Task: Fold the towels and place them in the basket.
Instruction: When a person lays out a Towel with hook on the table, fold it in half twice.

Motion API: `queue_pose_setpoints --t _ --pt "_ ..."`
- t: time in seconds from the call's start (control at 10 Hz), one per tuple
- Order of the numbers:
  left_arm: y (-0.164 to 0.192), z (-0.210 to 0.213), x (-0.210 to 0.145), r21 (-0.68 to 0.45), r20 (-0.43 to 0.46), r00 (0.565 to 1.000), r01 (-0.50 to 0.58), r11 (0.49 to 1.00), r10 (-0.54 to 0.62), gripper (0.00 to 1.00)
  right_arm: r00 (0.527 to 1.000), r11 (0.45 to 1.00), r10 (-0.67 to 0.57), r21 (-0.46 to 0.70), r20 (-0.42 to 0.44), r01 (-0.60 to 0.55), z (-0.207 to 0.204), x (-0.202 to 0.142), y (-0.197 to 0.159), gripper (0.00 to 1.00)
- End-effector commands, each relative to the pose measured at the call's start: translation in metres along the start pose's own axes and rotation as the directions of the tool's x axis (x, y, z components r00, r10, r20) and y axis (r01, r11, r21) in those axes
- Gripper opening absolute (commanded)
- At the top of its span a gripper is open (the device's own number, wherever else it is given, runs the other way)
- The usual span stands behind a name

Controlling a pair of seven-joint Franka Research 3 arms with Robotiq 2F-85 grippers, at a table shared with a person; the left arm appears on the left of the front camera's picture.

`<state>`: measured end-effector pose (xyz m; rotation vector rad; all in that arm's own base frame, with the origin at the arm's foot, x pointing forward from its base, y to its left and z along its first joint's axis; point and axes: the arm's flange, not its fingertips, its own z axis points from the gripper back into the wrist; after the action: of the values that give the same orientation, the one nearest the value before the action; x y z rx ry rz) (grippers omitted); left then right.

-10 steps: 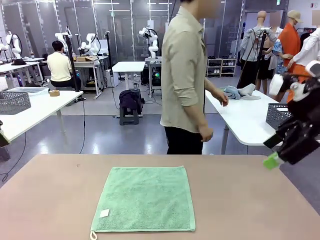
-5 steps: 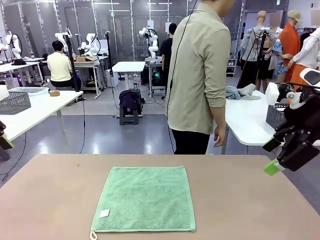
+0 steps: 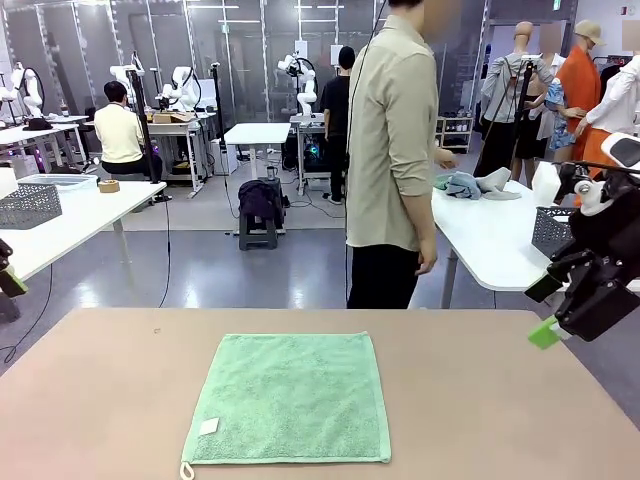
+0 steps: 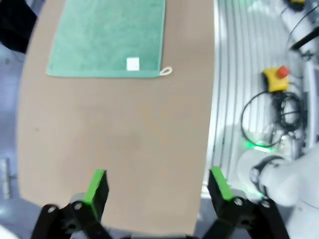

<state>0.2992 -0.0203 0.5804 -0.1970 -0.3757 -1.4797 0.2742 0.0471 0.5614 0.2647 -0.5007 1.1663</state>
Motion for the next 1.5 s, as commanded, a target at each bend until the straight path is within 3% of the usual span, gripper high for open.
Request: queue_pose_setpoints --t 0.0,0.3,0.4,0.6,0.9,1.1,1.4 --pt "0.001 0.007 0.063 0.110 -0.171 0.983 0.087 0.990 -0.067 1.00 0.990 0.993 0.088 -0.072 -0.106 -0.096 -0.008 0.040 0.015 1.00" --pt "0.008 -0.035 0.153 0.046 -0.336 0.928 0.187 0.981 -0.161 1.00 0.942 0.975 0.172 -0.083 -0.289 -0.204 -0.061 0.098 0.041 1.00" --pt "0.008 -0.054 0.166 0.023 -0.382 0.908 0.197 0.980 -0.174 1.00 0.921 0.972 0.187 -0.068 -0.342 -0.223 -0.080 0.106 0.047 1.00" --pt "0.018 -0.090 0.164 -0.017 -0.425 0.885 0.202 0.979 -0.190 1.00 0.887 0.971 0.198 -0.036 -0.416 -0.234 -0.114 0.107 0.043 1.00" --pt "0.018 -0.131 0.133 0.032 -0.452 0.870 0.238 0.971 -0.199 1.00 0.856 0.971 0.202 -0.020 -0.476 -0.240 -0.152 0.094 0.037 1.00" --pt "0.002 -0.151 0.117 0.032 -0.394 0.898 0.226 0.974 -0.196 1.00 0.860 0.973 0.194 -0.019 -0.472 -0.230 -0.167 0.086 0.047 1.00" --pt "-0.015 -0.180 0.104 0.024 -0.393 0.893 0.246 0.969 -0.217 1.00 0.858 0.970 0.220 0.011 -0.464 -0.242 -0.186 0.076 0.057 1.00"
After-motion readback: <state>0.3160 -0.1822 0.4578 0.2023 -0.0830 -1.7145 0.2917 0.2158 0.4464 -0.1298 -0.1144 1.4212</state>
